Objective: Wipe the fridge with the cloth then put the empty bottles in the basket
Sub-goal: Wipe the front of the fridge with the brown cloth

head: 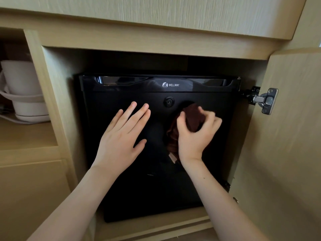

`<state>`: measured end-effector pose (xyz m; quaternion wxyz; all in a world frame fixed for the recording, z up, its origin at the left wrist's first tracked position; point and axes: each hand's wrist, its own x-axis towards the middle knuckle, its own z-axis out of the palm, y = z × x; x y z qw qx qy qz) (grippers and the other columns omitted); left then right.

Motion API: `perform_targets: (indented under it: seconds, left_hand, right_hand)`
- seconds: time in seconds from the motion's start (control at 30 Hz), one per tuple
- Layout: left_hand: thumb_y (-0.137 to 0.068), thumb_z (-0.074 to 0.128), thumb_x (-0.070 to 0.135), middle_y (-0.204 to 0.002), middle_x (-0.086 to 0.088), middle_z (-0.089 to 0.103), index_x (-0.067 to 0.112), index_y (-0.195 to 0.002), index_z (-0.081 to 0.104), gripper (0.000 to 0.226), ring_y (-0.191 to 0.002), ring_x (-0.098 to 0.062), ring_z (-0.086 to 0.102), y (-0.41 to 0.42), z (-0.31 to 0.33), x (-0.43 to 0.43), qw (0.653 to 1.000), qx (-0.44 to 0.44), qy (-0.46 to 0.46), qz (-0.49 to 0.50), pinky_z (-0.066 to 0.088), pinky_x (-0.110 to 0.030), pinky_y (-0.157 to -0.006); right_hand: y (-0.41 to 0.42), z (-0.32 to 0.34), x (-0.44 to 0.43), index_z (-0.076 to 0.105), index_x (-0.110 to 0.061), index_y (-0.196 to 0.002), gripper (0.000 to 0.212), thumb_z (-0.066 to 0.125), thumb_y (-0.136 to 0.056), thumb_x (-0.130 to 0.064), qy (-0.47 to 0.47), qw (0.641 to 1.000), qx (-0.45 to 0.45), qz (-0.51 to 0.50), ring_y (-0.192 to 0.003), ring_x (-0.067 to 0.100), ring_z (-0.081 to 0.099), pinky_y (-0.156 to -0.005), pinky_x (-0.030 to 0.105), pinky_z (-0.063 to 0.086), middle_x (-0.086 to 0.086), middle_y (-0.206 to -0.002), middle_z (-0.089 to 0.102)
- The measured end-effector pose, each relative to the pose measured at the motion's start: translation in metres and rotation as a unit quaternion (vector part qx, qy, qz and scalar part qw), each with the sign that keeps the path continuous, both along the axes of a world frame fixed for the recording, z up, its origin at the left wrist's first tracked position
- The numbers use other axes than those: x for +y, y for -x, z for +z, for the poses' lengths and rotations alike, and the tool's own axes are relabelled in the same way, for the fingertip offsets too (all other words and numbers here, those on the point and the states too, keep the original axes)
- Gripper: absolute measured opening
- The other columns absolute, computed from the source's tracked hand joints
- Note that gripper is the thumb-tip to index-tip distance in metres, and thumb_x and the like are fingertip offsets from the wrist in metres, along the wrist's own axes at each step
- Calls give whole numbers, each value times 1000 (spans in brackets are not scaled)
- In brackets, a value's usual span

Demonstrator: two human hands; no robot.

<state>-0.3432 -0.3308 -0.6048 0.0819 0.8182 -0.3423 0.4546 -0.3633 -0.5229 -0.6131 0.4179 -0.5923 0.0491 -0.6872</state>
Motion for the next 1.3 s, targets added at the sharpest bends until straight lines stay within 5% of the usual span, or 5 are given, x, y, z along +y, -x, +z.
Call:
perform_targets:
  seconds: [0.23,0.43,0.77,0.93,1.3]
  left_hand:
    - [-81,75,26,-163,5,24,17,-154,31,85,-153,-18,13,1,1,2,1000,4,-4,0,11,-37,-124]
    - [-81,75,25,-163,5,24,16,-154,32,85,-153,-18,13,2,1,0,1000,8,3,-2,10,-36,-124]
    - [-81,75,26,-164,7,21,18,-155,29,87,-153,-17,10,3,3,3,1000,19,-14,6,6,-33,-124]
    - [-79,76,24,-163,5,23,16,-154,32,87,-153,-18,12,2,1,1,1000,14,1,-4,7,-35,-125]
    - [-77,79,23,-163,5,25,16,-153,32,90,-153,-18,13,3,3,2,1000,21,-6,-3,6,-33,-125]
  right_hand:
    - [14,-116,2,60,-9,-99,43,89,-68,-18,140,979,137,52,-90,10,55,-81,28,55,-7,-105,37]
    - [4,-20,8,57,-25,-97,33,79,-73,-31,38,996,28,78,-90,-6,54,-79,1,38,-5,-99,44]
    - [7,-84,15,62,-4,-97,39,88,-71,-15,81,991,94,48,-87,15,57,-75,28,55,-2,-103,41]
    - [5,-13,16,55,-23,-94,34,82,-75,-24,0,997,23,72,-87,-8,53,-77,2,39,-7,-98,43]
    - [9,-69,6,54,-17,-100,40,85,-75,-12,-91,994,42,53,-89,-4,55,-72,7,46,0,-101,44]
